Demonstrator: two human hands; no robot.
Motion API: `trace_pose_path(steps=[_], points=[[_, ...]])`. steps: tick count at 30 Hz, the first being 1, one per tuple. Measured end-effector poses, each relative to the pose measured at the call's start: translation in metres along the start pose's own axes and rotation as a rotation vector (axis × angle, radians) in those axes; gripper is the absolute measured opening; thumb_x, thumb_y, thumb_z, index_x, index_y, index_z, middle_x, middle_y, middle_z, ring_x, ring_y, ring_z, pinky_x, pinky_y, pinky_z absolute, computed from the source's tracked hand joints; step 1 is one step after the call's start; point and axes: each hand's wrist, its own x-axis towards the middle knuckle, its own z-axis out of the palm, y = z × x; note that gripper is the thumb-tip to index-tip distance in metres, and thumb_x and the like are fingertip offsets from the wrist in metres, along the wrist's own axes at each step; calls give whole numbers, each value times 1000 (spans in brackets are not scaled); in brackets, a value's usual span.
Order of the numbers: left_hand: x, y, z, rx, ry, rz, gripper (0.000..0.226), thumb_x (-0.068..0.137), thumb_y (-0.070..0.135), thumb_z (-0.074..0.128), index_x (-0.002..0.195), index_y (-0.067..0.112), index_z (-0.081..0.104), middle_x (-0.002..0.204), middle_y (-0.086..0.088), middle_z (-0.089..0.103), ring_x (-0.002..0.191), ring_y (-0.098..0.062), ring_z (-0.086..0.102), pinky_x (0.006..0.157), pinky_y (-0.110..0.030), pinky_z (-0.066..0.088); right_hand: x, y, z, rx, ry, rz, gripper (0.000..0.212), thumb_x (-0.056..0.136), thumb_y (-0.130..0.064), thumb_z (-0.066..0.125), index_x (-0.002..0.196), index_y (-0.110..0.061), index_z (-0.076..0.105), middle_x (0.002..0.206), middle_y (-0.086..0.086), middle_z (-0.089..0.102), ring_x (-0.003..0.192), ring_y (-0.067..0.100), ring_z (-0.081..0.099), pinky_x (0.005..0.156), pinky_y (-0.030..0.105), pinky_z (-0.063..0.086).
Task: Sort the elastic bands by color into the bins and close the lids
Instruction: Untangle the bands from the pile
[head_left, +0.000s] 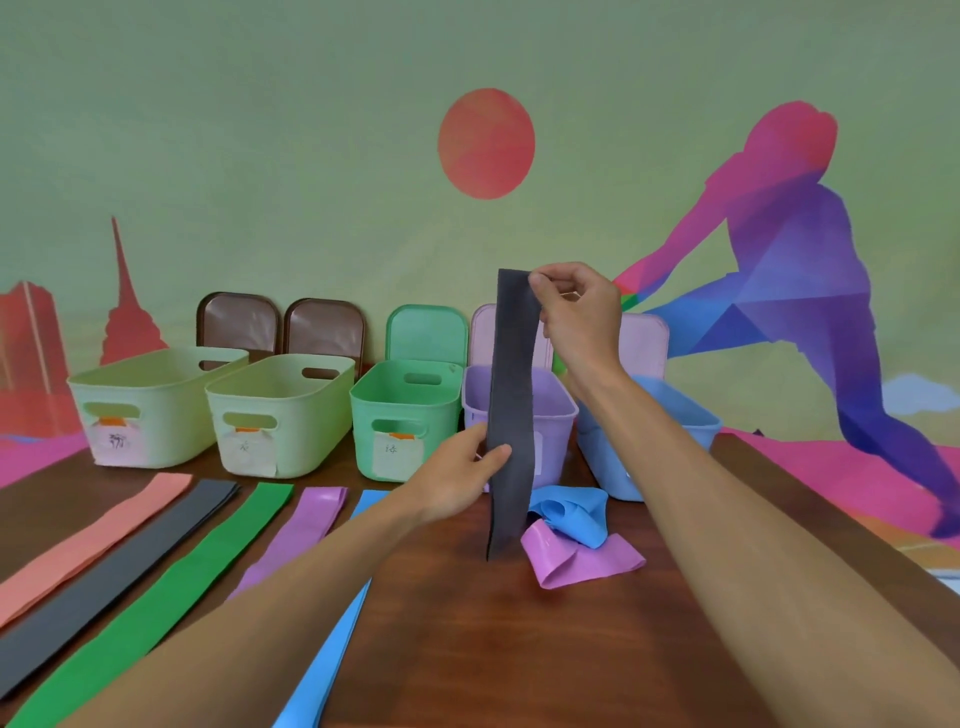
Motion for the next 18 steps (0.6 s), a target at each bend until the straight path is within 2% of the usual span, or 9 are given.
trace_pose_path(steps=[4, 8, 10, 12, 16, 18], points=[[-10, -6, -11, -88, 16, -56, 26, 101, 24, 41, 121, 13, 53, 109, 1, 62, 95, -12, 60, 72, -18, 50, 0, 6, 1, -20, 42, 22, 19, 85, -15, 65, 73, -29, 61, 70, -9, 60, 64, 17, 57, 65, 37, 52], [-23, -21, -24, -80, 43, -120, 30, 100, 29, 43, 115, 7, 58, 109, -8, 68, 91, -18, 63, 78, -28, 50, -8, 22, 8, 6, 40, 93, 5, 88, -11, 62, 85, -15, 62, 73, -1, 60, 43, 2, 54, 48, 20, 50], [-32, -29, -34, -72, 54, -130, 30, 100, 29, 44, 111, 7, 60, 105, -9, 69, 86, -16, 64, 73, -24, 49, -15, 36, 14, -5, 28, 137, 3, 88, -10, 62, 87, -13, 62, 72, 2, 62, 42, 2, 56, 50, 20, 52], [-41, -39, -47, -35, 60, -158, 30, 99, 32, 44, 104, 7, 61, 99, -11, 69, 81, -15, 62, 71, -27, 47, -22, 49, 21, -13, 7, 188, 2, 89, -8, 62, 89, -9, 63, 68, 3, 62, 42, 2, 58, 50, 19, 53], [-63, -56, -81, -30, 80, -244, 26, 97, 38, 47, 84, 16, 54, 74, 2, 59, 64, -10, 53, 62, -24, 40, -38, 73, 42, 1, -96, 276, 6, 89, -2, 61, 95, -2, 61, 67, 5, 62, 42, 3, 60, 50, 17, 54], [-75, -63, -101, -95, 57, -298, 25, 94, 37, 53, 93, 13, 57, 82, -3, 63, 70, -12, 57, 66, -25, 43, -45, 81, 57, 1, -165, 317, 7, 89, 0, 61, 95, -2, 59, 69, 6, 63, 44, 3, 62, 51, 16, 53]])
